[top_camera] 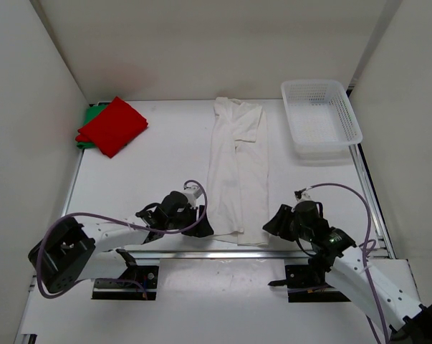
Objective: Fold and stack the t-shirts
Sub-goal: Rotate the tshirt 90 degrees, then grab the bottom of the folded rectangular tshirt with both arms
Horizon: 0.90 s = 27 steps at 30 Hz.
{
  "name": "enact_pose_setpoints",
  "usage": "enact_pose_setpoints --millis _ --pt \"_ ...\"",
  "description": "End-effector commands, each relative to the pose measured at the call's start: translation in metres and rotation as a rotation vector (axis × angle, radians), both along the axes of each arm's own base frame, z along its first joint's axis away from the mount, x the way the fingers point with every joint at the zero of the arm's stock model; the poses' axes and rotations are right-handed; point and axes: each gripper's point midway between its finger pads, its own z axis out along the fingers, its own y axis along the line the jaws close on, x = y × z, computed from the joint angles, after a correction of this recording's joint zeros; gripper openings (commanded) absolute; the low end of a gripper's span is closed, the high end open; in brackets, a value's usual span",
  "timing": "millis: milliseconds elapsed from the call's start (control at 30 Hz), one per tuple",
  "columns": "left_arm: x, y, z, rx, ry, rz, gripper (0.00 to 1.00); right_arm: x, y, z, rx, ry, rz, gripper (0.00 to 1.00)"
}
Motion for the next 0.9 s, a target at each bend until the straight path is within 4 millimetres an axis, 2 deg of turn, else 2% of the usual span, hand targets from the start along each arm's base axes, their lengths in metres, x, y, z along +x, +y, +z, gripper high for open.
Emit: enact_pose_setpoints --millis 0,100,167,200,267,333,400,467,500,600,633,667,700,733,800,867 --pt "-0.008 -0.004 -0.007 0.015 0.030 -0.028 0.66 -0.028 -0.007 -0.017 0.000 0.130 -0.062 0.39" --pt "-0.007 -0.013 -0.004 -0.005 0.038 -0.031 0.54 -0.034 -0.006 -0.019 0.001 0.149 -0.059 0.33" --pt "-0.005 -0.017 -0.003 -0.004 0.040 -0.035 0.48 -0.036 -0.005 -0.025 0.002 0.166 -0.050 0.33" --pt "-0.005 -0.017 -0.004 -0.004 0.042 -0.038 0.47 -0.037 -0.001 -0.025 0.017 0.172 -0.032 0.33" --pt "-0.008 -0.018 -0.004 -0.012 0.051 -0.042 0.37 -0.037 0.006 -0.026 0.047 0.177 -0.003 0.29" --pt "-0.008 -0.016 -0.004 -0.013 0.053 -0.035 0.30 -0.037 0.008 -0.026 0.051 0.180 0.005 0.19" --pt "-0.007 -0.016 -0.002 -0.032 0.057 -0.026 0.10 -0.038 0.008 -0.025 0.050 0.183 0.007 0.00" --pt "-0.012 -0.012 -0.001 -0.035 0.063 -0.023 0.00 -0.039 0.014 -0.020 0.071 0.175 0.032 0.00" --pt "-0.020 -0.003 -0.008 -0.010 0.096 -0.020 0.00 -0.044 0.017 -0.019 0.081 0.189 0.045 0.00" --pt "-0.038 0.010 -0.008 -0.014 0.124 -0.025 0.00 -0.058 0.027 -0.016 0.107 0.222 0.081 0.01" --pt "-0.052 0.022 -0.017 0.004 0.186 -0.016 0.00 -0.062 0.030 -0.012 0.107 0.214 0.096 0.00" --pt "-0.055 0.022 -0.012 -0.021 0.187 -0.012 0.00 -0.063 0.031 -0.010 0.098 0.215 0.091 0.00" --pt "-0.062 0.030 -0.018 -0.005 0.220 -0.004 0.00 -0.064 0.031 -0.007 0.086 0.201 0.102 0.00" --pt "-0.068 0.034 -0.016 -0.007 0.237 -0.002 0.00 -0.059 0.033 0.006 0.087 0.169 0.110 0.00" --pt "-0.059 0.033 0.000 -0.039 0.199 0.024 0.00 -0.048 0.032 0.019 0.071 0.125 0.115 0.00" --pt "-0.034 0.024 0.035 -0.090 0.126 0.051 0.00 -0.018 0.024 0.033 0.053 0.047 0.091 0.00"
